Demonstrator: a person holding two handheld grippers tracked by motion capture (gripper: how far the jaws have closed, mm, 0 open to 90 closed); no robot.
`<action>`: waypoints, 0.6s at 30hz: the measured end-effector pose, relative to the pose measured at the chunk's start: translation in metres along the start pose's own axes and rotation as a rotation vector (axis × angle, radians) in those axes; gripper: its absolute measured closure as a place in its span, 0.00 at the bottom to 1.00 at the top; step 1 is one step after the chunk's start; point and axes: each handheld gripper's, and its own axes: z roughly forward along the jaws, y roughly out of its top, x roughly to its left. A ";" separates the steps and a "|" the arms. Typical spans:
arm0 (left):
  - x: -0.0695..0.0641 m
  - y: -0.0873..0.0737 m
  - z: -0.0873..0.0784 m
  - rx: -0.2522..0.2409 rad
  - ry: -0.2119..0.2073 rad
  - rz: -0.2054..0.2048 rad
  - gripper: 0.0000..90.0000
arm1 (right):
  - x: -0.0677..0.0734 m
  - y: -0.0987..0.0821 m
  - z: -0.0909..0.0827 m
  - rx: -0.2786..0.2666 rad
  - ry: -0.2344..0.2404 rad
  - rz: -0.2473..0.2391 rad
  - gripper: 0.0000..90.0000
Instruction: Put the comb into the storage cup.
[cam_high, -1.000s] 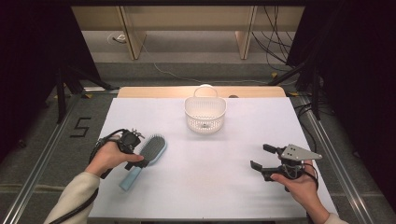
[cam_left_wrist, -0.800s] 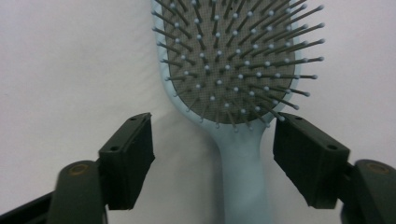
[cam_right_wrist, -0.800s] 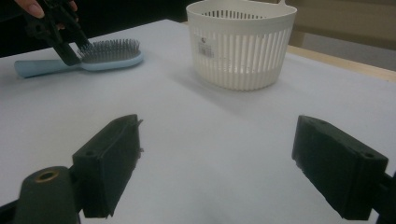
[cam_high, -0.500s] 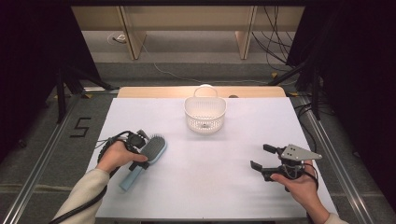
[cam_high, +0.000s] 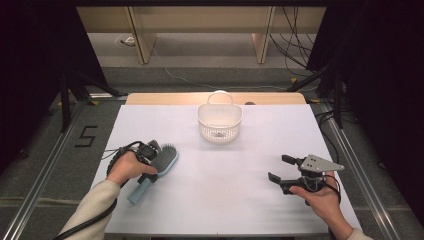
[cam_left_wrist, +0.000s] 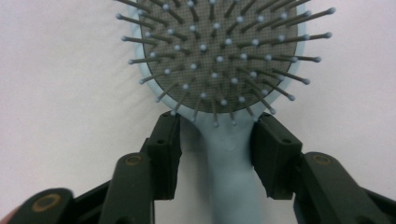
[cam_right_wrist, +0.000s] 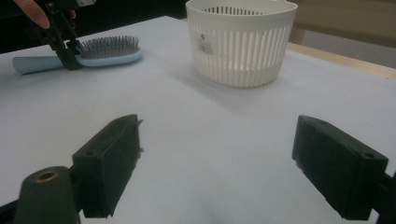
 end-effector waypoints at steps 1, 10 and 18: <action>-0.001 0.001 0.000 0.008 0.001 -0.003 0.64 | 0.000 -0.001 0.000 0.005 0.002 -0.001 0.18; 0.000 0.003 0.000 0.026 -0.004 -0.056 0.70 | 0.000 -0.001 0.001 0.013 0.008 0.002 0.18; -0.002 0.003 0.000 0.048 0.010 -0.086 0.76 | -0.001 -0.002 0.001 0.016 0.007 0.005 0.18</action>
